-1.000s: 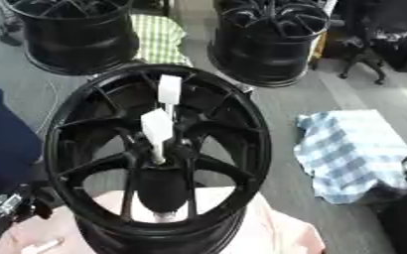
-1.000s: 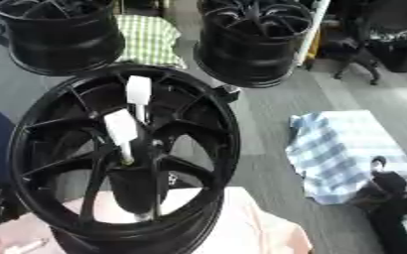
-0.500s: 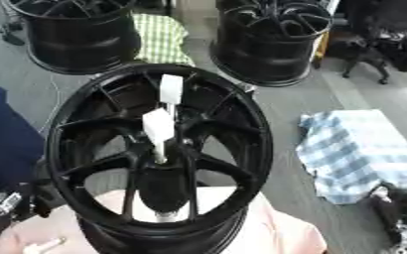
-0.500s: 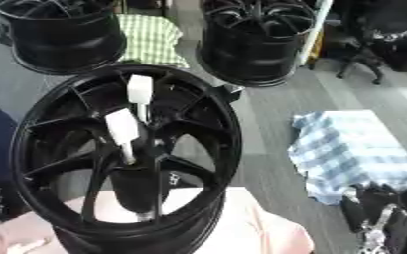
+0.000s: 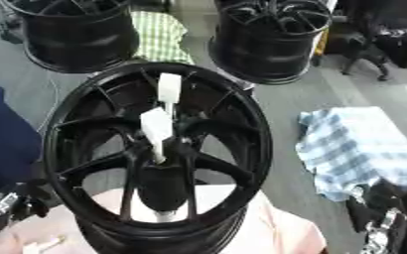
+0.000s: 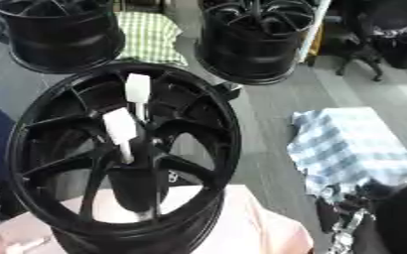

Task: Pull the pin out of the wheel hub.

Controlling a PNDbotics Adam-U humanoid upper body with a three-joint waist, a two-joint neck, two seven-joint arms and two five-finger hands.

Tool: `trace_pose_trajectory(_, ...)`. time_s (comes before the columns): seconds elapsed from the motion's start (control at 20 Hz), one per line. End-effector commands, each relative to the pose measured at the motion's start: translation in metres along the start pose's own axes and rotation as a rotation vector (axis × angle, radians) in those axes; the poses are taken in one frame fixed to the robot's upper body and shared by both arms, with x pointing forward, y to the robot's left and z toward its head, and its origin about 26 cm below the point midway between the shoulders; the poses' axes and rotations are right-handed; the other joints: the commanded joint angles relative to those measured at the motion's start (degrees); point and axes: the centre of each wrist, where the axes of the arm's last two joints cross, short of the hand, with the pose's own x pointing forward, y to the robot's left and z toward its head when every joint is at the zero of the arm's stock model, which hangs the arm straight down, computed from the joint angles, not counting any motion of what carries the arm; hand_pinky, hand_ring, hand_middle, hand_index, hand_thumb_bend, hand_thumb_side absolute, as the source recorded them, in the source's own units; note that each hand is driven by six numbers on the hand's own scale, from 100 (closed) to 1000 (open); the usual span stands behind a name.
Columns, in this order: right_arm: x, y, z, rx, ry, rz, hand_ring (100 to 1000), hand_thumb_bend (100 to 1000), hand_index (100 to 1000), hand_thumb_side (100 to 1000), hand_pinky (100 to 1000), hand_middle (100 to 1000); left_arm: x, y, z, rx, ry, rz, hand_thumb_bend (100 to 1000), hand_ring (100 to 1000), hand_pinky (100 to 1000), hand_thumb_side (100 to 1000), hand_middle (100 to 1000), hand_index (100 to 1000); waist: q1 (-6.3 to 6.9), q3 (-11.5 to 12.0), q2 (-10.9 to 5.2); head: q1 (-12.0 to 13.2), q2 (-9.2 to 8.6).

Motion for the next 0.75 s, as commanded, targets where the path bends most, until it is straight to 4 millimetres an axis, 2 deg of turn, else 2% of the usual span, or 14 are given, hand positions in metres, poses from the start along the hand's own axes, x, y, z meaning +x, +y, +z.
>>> trace_pose_trajectory(0.05, 0.0025, -0.0020, -0.0059, 0.003, -0.023, -0.007, 635, 100, 872, 441, 616, 652, 0.0072, 0.0107, 0.0015, -0.002, -0.016, -0.048, 100, 574, 603, 830, 604, 856, 0.25, -0.08, -0.09, 0.51, -0.24)
trace_pose_trajectory(0.75, 0.0020, -0.0020, -0.0054, 0.022, -0.028, 0.005, 632, 100, 875, 445, 616, 646, 0.0049, 0.0117, 0.0026, -0.002, -0.017, -0.054, 100, 574, 603, 825, 604, 855, 0.50, -0.34, -0.03, 1.52, -0.03)
